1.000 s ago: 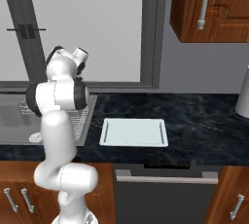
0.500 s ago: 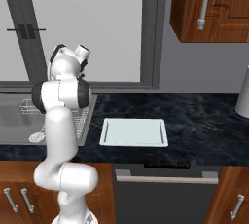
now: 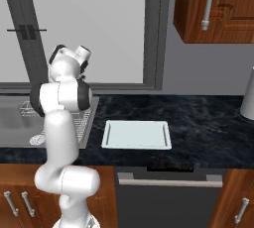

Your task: Take the fish out of the fridge, briefly rinse it in the sink, and place it on the tray next to the sink.

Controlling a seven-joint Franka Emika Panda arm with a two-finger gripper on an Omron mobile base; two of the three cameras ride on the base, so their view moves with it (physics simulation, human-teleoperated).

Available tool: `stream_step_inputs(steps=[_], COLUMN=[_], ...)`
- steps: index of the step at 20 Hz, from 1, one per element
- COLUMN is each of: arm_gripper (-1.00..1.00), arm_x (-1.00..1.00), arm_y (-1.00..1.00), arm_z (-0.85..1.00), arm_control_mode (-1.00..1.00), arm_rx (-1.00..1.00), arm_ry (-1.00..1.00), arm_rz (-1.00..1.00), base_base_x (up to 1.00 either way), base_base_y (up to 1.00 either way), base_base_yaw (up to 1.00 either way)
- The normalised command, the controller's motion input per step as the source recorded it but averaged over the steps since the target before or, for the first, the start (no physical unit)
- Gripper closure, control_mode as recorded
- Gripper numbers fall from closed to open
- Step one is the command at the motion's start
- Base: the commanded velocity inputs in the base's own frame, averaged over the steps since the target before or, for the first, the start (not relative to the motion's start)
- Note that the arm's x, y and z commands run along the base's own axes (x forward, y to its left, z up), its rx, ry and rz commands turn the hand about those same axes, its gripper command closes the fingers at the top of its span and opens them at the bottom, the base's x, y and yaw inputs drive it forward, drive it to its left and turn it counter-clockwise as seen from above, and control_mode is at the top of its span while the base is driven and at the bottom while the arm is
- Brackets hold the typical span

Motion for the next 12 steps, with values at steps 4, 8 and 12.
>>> stream_step_inputs(steps=[4, 8, 12], arm_gripper=[1.00, 1.00, 1.00], arm_x=[-0.87, -0.99, -1.00], arm_y=[0.00, -0.12, -0.31], arm_z=[0.00, 0.02, 0.28], arm_control_mode=[-1.00, -1.00, -1.00], arm_rx=[0.04, 0.08, 0.02], arm_ry=[0.04, 0.01, -0.13], arm_rz=[0.00, 0.00, -0.03], base_base_x=[0.00, 0.00, 0.00], base_base_y=[0.00, 0.00, 0.00], base_base_yaw=[0.00, 0.00, 0.00])
